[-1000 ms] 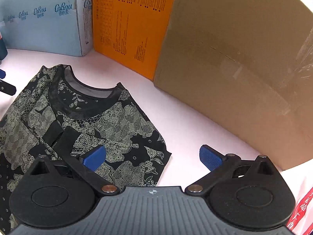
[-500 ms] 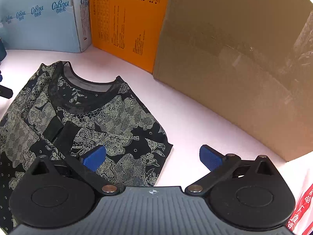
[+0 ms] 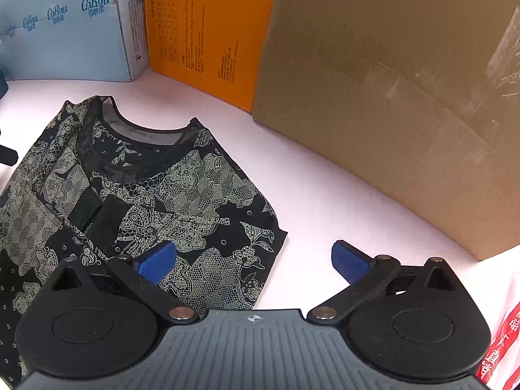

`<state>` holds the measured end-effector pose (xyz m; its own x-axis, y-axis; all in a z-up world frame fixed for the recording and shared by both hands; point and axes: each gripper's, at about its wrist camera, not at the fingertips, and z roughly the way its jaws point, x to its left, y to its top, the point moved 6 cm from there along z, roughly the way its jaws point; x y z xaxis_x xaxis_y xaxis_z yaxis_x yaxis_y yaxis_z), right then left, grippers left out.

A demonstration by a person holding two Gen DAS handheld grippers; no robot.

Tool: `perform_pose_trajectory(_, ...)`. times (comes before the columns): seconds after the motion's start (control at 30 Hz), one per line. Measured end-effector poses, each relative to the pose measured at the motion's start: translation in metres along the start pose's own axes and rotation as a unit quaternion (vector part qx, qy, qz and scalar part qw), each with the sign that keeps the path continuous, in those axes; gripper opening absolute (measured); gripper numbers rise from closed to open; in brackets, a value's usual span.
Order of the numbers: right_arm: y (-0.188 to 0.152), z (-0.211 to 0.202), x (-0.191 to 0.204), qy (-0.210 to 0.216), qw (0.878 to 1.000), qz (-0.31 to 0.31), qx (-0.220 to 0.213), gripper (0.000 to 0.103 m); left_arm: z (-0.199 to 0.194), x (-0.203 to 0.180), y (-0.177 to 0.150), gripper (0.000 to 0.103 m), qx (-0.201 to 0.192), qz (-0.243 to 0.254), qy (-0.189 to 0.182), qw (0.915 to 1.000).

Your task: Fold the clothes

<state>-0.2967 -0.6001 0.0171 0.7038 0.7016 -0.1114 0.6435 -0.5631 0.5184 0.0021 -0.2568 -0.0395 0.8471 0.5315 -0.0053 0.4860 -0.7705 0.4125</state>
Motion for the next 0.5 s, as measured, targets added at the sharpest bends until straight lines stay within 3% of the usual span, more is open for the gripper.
perform_pose_trajectory(0.33,0.0,0.001,-0.002,0.004,1.0,0.004,-0.001,0.103,0.003,-0.002,0.002,0.092,0.001,0.006,0.0,1.0)
perform_pose_trajectory(0.43,0.002,-0.001,-0.005,0.036,0.999,0.01,-0.01,0.103,0.004,-0.001,0.006,0.092,-0.005,0.009,-0.009,0.9999)
perform_pose_trajectory(0.5,0.017,-0.007,-0.012,0.11,0.993,0.03,-0.04,0.103,0.004,0.006,0.013,0.092,-0.013,0.007,-0.031,0.9994)
